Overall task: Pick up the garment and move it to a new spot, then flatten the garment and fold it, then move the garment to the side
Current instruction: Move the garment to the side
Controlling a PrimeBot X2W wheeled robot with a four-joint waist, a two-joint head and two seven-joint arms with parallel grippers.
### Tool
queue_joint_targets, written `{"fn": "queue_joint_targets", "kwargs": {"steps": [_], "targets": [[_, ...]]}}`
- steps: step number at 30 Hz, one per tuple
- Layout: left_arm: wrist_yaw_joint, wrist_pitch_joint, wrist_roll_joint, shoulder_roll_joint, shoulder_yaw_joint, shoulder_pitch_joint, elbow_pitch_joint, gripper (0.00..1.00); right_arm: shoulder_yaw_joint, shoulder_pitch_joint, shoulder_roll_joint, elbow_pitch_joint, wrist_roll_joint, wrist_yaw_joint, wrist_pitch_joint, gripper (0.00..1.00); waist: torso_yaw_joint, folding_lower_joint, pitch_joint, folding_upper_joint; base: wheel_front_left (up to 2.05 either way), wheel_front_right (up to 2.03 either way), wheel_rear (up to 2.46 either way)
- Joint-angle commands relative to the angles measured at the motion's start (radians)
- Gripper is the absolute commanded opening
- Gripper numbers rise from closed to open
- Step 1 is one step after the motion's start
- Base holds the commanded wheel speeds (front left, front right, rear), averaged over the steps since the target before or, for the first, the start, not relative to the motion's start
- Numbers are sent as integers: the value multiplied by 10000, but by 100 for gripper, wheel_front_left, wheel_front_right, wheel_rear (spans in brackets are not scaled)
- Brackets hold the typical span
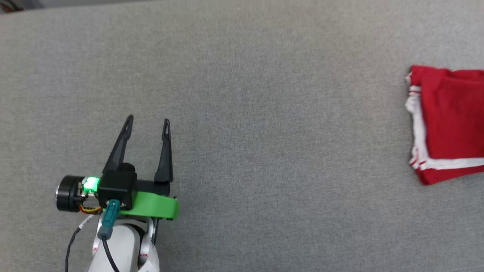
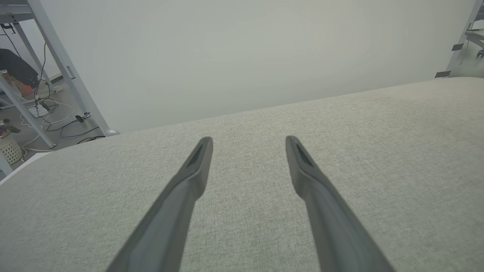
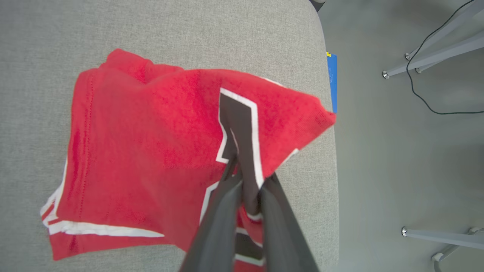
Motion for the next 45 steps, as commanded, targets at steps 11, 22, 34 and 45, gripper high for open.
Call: {"fn": "queue_joint_targets", "kwargs": {"steps": [11,22,34,45], "targets": [[43,-57,95,241,-1,-854,-453,100,-1297,-1574,-404,2354,-919,-7,-818,0,31,-1,1970,-1,0,0,0],[127,-57,15,245,-65,-915,-323,100,-1087,-2372,-152,3951,-1128,-7,-2367,100,197,-1,1838,-1,0,0,0],[271,-57,-256,4,-50,104,330,100,-793,-2181,764,3337,-2312,-7,-7001,100,707,-1,-415,-1,0,0,0],[284,-57,-393,-137,80,991,659,100,-2753,-286,3803,498,-4672,-7,-8262,100,1310,-1,-1982,-1,0,0,0]]}}
